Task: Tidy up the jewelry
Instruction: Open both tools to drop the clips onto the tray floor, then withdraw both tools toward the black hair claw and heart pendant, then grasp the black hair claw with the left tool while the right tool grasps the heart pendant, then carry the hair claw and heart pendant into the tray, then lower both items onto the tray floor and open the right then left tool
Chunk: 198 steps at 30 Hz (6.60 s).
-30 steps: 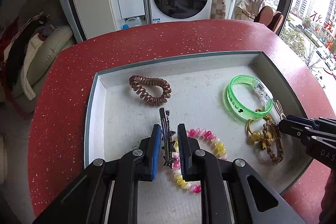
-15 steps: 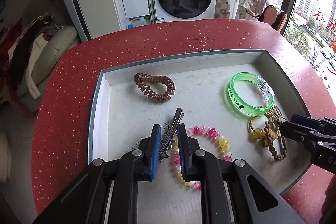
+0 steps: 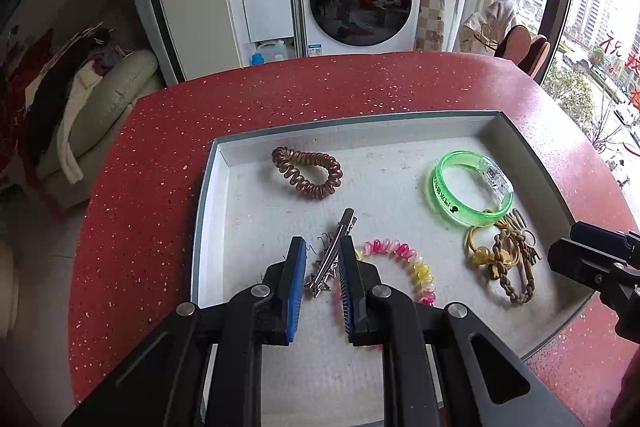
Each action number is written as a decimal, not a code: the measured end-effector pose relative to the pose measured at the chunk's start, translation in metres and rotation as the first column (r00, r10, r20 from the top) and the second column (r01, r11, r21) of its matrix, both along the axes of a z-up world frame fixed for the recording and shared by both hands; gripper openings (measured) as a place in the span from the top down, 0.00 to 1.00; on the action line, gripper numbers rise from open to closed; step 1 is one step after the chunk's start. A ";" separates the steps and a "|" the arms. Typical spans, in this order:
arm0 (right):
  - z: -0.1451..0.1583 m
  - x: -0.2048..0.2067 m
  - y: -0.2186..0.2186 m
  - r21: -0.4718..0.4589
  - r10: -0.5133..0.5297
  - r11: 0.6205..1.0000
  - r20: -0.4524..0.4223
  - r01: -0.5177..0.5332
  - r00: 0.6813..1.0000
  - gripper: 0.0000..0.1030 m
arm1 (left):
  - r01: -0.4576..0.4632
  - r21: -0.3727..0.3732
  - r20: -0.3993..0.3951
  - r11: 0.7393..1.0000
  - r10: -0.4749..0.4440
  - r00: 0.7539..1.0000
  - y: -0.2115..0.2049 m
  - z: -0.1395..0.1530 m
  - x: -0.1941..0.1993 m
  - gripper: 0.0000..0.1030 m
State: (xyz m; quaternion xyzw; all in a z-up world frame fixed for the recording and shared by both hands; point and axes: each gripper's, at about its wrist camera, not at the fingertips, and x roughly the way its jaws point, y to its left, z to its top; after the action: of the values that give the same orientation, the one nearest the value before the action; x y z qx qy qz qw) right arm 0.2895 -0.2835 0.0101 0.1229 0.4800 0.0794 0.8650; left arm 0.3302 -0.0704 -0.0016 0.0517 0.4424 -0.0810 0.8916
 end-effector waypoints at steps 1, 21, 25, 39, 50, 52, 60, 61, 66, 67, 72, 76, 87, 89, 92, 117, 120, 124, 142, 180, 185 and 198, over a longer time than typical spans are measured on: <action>0.000 -0.001 0.000 -0.001 -0.002 1.000 0.000 0.002 1.000 0.37 | -0.002 -0.001 0.003 1.000 0.002 1.000 0.001 0.001 -0.001 0.66; 0.018 -0.023 0.014 -0.097 -0.010 0.995 0.064 0.016 0.998 0.18 | -0.036 -0.018 0.077 0.999 0.037 0.996 0.020 0.025 -0.032 0.00; 0.026 -0.034 0.016 -0.141 -0.017 0.989 0.105 0.032 0.994 0.14 | -0.050 -0.020 0.073 0.999 0.051 0.996 0.027 0.024 -0.042 0.00; 0.036 -0.069 0.023 -0.167 0.027 0.986 0.130 -0.005 0.991 0.14 | -0.019 -0.014 0.042 1.000 0.020 0.999 0.033 0.016 -0.090 0.00; 0.024 -0.115 0.014 -0.131 0.034 0.991 0.069 -0.025 0.997 0.14 | 0.023 -0.009 0.038 1.000 -0.022 0.999 0.030 0.014 -0.126 0.00; 0.020 -0.127 0.012 -0.119 0.041 0.992 0.053 -0.035 0.998 0.14 | 0.032 -0.007 0.035 0.999 -0.031 0.999 0.029 0.012 -0.131 0.00; -0.003 -0.178 0.012 -0.120 0.083 0.989 0.007 -0.082 0.996 0.14 | 0.140 -0.077 -0.012 0.987 -0.141 0.990 0.015 -0.001 -0.155 0.00; -0.005 -0.183 0.014 -0.126 0.092 0.988 0.005 -0.091 0.996 0.14 | 0.157 -0.078 -0.011 0.984 -0.159 0.987 0.011 -0.002 -0.158 0.00; -0.017 -0.205 0.023 -0.157 0.142 0.977 -0.007 -0.141 0.990 0.14 | 0.227 -0.055 -0.031 0.972 -0.229 0.973 -0.011 -0.011 -0.167 0.00; -0.018 -0.207 0.024 -0.158 0.147 0.977 -0.010 -0.147 0.989 0.14 | 0.233 -0.055 -0.037 0.971 -0.236 0.971 -0.013 -0.012 -0.167 0.00; -0.024 -0.216 0.030 -0.174 0.165 0.971 -0.010 -0.164 0.986 0.14 | 0.266 -0.055 -0.046 0.962 -0.268 0.962 -0.027 -0.017 -0.170 0.00; -0.028 -0.218 0.035 -0.182 0.164 0.970 -0.007 -0.162 0.986 0.14 | 0.268 -0.021 -0.050 0.963 -0.268 0.962 -0.036 -0.023 -0.169 0.00; -0.034 -0.203 0.054 -0.211 0.161 0.965 0.019 -0.154 0.987 0.16 | 0.210 0.032 -0.059 0.977 -0.207 0.976 -0.033 -0.038 -0.155 0.01; -0.036 -0.199 0.058 -0.221 0.162 0.963 0.023 -0.153 0.986 0.24 | 0.194 0.024 -0.056 0.981 -0.192 0.980 -0.030 -0.039 -0.152 0.03; -0.039 -0.192 0.062 -0.241 0.161 0.959 0.026 -0.150 0.987 0.30 | 0.189 0.012 -0.052 0.982 -0.188 0.981 -0.028 -0.038 -0.150 0.07; -0.020 -0.187 0.048 -0.184 0.119 0.978 0.076 -0.103 0.990 0.92 | 0.229 -0.069 -0.038 0.971 -0.232 0.972 -0.017 -0.025 -0.159 0.76; -0.014 -0.189 0.042 -0.161 0.112 0.982 0.088 -0.097 0.990 0.92 | 0.223 -0.082 -0.029 0.971 -0.226 0.974 -0.013 -0.021 -0.159 0.76; -0.007 -0.188 0.035 -0.135 0.099 0.987 0.100 -0.085 0.990 0.92 | 0.215 -0.093 -0.016 0.972 -0.218 0.976 -0.006 -0.014 -0.161 0.76; 0.026 -0.145 0.029 -0.049 0.091 0.995 0.141 -0.085 0.986 0.92 | 0.177 -0.126 0.045 0.976 -0.173 0.984 0.017 0.021 -0.142 0.76; -0.032 0.033 0.049 0.030 0.085 0.996 0.005 -0.085 0.996 0.92 | 0.042 -0.047 -0.020 0.998 -0.043 0.999 0.014 -0.020 -0.008 0.76; -0.036 0.033 0.049 0.015 0.086 0.996 0.004 -0.086 0.996 0.92 | 0.042 -0.018 -0.004 0.999 -0.042 0.999 0.011 -0.022 -0.009 0.76; -0.038 0.028 0.043 0.055 0.082 0.995 -0.017 -0.081 0.997 0.77 | 0.017 0.006 0.003 1.000 -0.017 1.000 0.008 -0.019 -0.013 0.75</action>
State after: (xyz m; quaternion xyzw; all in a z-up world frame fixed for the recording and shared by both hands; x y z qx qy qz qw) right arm 0.3178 -0.2404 -0.0277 0.1276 0.4905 0.1264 0.8527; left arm 0.3173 -0.0622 -0.0207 0.0583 0.4411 -0.0870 0.8913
